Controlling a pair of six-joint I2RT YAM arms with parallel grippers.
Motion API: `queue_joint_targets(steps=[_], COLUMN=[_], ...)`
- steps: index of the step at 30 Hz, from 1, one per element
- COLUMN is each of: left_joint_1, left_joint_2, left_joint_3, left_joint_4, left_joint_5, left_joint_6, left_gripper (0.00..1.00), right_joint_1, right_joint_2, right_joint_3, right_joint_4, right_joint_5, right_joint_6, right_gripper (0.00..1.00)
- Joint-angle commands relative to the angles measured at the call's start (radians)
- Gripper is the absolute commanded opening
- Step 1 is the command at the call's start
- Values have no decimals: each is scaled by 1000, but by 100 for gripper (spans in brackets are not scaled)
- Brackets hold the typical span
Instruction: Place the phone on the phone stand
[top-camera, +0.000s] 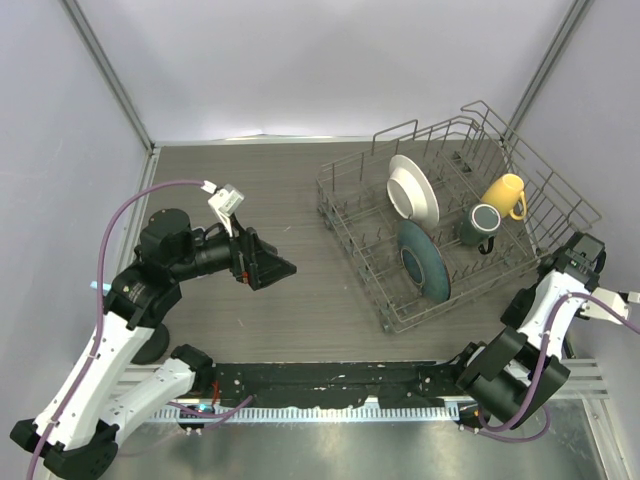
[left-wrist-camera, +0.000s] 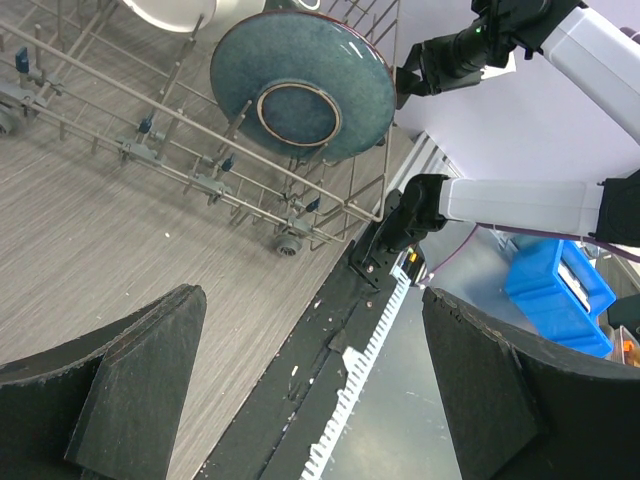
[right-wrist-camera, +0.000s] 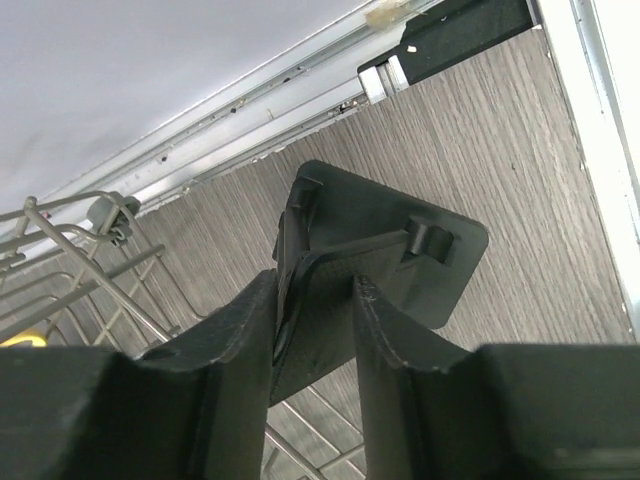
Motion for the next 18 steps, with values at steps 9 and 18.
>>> queue_joint_targets(steps=[9, 18], left_joint_1=[-2, -9], left_joint_2=[-19, -27], left_joint_3=[28, 14], left_joint_4=[8, 15], left_joint_5=[17, 17], left_joint_6=[18, 16], left_gripper=[94, 94], right_joint_1=[-4, -4], right_joint_2=[-106, -172], right_joint_3=[41, 183], right_joint_4=[-65, -164], right_joint_5=[96, 153], right_joint_6=[27, -64], right_gripper=[0, 0])
